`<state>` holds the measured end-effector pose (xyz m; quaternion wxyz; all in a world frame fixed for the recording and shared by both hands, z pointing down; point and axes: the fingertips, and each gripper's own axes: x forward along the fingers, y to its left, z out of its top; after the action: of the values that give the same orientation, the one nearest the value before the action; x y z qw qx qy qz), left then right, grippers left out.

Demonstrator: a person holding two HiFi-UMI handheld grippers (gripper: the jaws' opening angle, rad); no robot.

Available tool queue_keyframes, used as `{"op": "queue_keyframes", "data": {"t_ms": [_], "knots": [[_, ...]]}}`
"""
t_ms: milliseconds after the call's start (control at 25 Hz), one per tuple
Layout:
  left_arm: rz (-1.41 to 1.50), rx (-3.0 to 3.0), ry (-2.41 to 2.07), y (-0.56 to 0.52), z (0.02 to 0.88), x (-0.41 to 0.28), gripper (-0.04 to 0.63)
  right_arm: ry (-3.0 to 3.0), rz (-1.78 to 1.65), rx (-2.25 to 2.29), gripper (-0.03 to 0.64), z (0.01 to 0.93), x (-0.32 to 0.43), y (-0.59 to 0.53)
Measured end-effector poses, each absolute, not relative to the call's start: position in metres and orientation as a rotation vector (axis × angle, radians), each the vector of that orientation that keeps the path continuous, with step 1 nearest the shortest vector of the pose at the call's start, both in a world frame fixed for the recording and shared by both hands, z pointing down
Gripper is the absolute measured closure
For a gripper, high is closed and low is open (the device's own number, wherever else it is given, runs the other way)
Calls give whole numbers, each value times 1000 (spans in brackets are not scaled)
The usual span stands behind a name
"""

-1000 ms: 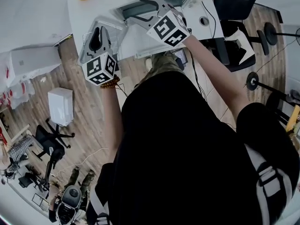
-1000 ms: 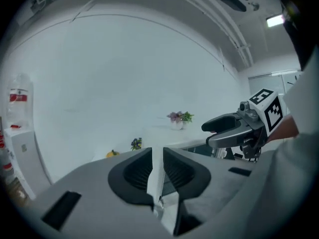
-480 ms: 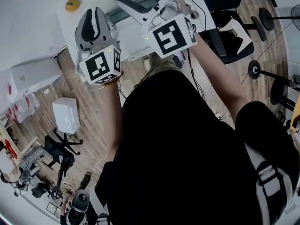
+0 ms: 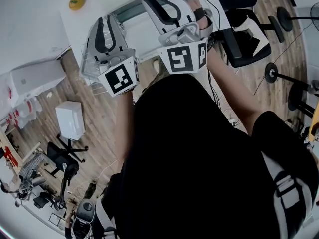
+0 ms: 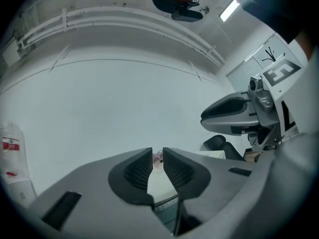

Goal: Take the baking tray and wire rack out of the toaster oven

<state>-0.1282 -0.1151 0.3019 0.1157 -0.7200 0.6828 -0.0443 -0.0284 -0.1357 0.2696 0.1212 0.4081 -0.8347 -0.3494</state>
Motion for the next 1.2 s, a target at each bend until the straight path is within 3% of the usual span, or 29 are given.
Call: {"op": "queue_keyframes", "data": {"t_ms": [280, 560, 760, 1000, 1080, 1200], "knots": [[-157, -2144, 2049, -105, 333, -138, 548, -2501, -656, 1205, 554, 323, -23, -138], [-227, -2119, 2139, -95, 358, -174, 548, -2421, -631, 1208, 569, 340, 4, -140], [-526, -2098, 2238, -81, 424, -227, 547, -2392, -598, 1224, 571, 348, 18, -142], [-963, -2180, 2429, -23, 542, -307, 443, -2362, -579, 1231, 571, 354, 28, -140], [-1071, -2259, 2509, -1, 580, -323, 369, -2361, -566, 1224, 571, 357, 28, -140], [-1199, -2337, 2563, 22, 620, -333, 330, -2360, -563, 1211, 571, 359, 24, -140]]}}
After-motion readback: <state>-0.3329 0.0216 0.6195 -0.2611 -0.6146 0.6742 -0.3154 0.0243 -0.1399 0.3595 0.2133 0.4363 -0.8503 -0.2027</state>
